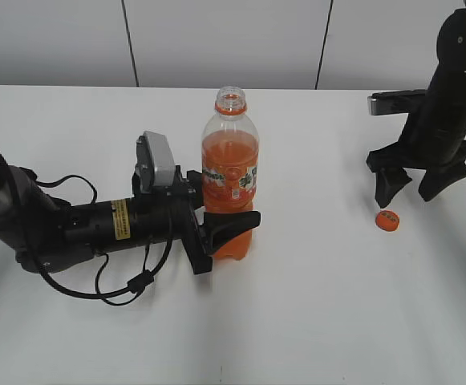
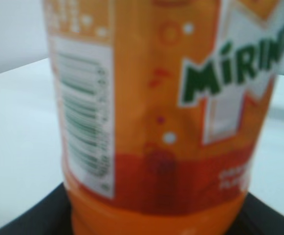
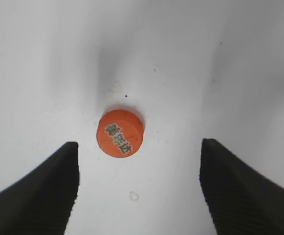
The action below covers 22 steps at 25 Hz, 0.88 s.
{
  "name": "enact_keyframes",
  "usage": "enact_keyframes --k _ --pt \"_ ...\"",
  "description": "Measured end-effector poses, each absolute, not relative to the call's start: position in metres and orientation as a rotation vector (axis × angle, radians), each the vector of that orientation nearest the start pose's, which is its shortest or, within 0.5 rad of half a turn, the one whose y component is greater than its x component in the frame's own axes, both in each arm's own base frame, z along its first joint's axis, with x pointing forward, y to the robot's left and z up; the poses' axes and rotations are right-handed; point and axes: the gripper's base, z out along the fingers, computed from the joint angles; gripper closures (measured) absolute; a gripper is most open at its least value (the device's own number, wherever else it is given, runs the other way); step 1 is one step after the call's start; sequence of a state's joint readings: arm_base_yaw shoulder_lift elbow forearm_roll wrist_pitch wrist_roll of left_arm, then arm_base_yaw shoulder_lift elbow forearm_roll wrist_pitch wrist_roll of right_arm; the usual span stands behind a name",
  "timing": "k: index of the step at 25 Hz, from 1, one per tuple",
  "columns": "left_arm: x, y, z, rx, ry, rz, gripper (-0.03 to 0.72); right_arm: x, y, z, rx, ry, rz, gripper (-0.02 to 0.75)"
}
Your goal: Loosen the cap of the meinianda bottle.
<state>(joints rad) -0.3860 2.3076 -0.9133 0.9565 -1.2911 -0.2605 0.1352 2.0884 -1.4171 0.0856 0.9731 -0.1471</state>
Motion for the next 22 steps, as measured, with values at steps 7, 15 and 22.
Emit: enact_keyframes --k 7,15,22 --pt "0.305 -0.199 0.046 1.084 1.545 -0.948 0.179 0.391 0.060 0.142 -0.379 3.096 0.111 0.164" --pt "0.310 -0.200 0.074 1.082 1.475 -0.911 0.143 0.391 0.060 0.142 -0.382 3.095 0.111 0.164" --pt "0.313 -0.202 0.114 1.031 1.426 -0.941 0.141 0.391 0.060 0.142 -0.386 3.094 0.111 0.164"
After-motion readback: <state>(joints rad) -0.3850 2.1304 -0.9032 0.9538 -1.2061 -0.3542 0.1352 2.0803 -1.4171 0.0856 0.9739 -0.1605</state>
